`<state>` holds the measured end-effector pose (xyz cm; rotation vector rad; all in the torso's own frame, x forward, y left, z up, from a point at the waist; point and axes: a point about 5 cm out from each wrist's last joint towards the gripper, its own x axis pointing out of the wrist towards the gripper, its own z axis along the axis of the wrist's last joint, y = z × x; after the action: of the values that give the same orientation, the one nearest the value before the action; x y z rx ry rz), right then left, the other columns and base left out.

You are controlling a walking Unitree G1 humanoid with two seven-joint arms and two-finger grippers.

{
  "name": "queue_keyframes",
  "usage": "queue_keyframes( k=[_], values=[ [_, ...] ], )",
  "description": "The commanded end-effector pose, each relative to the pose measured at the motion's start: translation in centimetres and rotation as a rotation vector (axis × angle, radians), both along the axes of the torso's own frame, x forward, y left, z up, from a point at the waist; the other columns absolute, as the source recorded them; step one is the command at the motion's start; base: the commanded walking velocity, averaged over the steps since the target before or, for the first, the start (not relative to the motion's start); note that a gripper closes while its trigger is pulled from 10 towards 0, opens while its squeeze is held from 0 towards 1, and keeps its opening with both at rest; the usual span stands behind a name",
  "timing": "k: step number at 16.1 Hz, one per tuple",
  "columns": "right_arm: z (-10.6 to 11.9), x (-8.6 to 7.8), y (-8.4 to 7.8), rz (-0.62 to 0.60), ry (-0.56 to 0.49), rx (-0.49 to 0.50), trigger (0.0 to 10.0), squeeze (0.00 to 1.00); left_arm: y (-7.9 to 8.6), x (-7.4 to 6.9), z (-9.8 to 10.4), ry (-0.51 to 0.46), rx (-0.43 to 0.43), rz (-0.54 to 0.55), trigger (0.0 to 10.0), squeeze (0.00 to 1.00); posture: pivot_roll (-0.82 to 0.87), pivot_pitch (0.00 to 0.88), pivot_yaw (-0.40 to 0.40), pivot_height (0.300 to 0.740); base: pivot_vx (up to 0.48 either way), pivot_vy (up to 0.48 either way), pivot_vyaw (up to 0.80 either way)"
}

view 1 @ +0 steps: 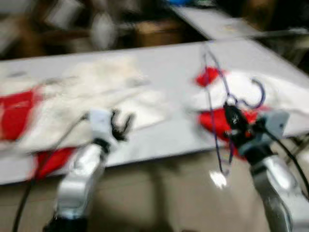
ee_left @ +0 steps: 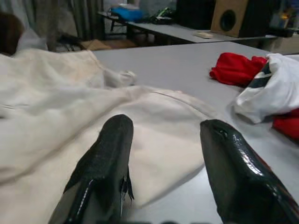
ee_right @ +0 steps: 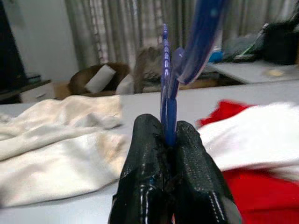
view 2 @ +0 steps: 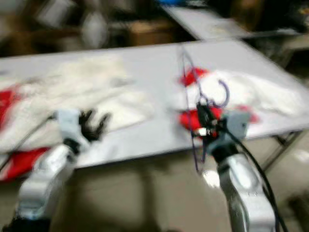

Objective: Hang hanger

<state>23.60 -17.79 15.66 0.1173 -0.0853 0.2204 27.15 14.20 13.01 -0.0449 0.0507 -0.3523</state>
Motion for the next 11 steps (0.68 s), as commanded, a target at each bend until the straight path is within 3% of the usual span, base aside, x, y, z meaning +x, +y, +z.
queue_keyframes(
  k=[1, 2, 3, 6, 8, 9, 11],
  values=[
    [0.4, -0.5, 0.6, 0.008, -0.021, 0.003, 10.0, 0.00, 0.0, -0.3, 1.2, -0.067, 0.053, -0.019, 10.0, 0.00, -0.15, 0.000, 0.026, 0.740, 0.000, 0.000, 0.80],
    [0.2, -0.8, 1.0, 0.010, -0.021, 0.014, 10.0, 0.00, -0.1, -0.4, 1.2, -0.068, 0.046, -0.020, 10.0, 0.00, -0.15, 0.000, 0.033, 0.740, 0.000, 0.000, 0.80],
    [0.1, -1.0, 1.3, 0.017, -0.023, 0.014, 10.0, 0.00, -0.1, -0.4, 1.3, -0.086, 0.088, -0.024, 10.0, 0.00, -0.15, 0.000, 0.040, 0.740, 0.000, -0.480, 0.80],
    [-0.5, -1.6, 1.7, 0.026, 0.006, 0.014, 10.0, 0.00, 1.2, -0.2, 1.1, -0.080, 0.089, 0.066, 10.0, 0.00, -0.14, 0.000, 0.047, 0.740, 0.000, -0.480, 0.80],
    [-1.0, -1.7, 1.0, 0.001, 0.035, 0.068, 10.0, 0.00, 1.9, -0.2, 0.6, -0.051, 0.060, 0.125, 10.0, 0.00, -0.12, 0.000, 0.062, 0.740, 0.000, -0.182, 0.00],
    [-1.2, -0.9, 0.3, -0.037, 0.065, 0.094, 10.0, 0.00, 1.9, 0.5, 0.7, -0.038, 0.077, 0.133, 10.0, 0.00, -0.11, 0.000, 0.058, 0.740, 0.000, 0.000, 0.00],
    [-0.7, -0.1, 0.4, -0.061, 0.073, 0.108, 10.0, 0.00, 1.8, 1.1, 0.9, -0.035, 0.088, 0.106, 10.0, 0.00, -0.10, 0.000, 0.065, 0.740, 0.000, 0.000, 0.00]
  ],
)
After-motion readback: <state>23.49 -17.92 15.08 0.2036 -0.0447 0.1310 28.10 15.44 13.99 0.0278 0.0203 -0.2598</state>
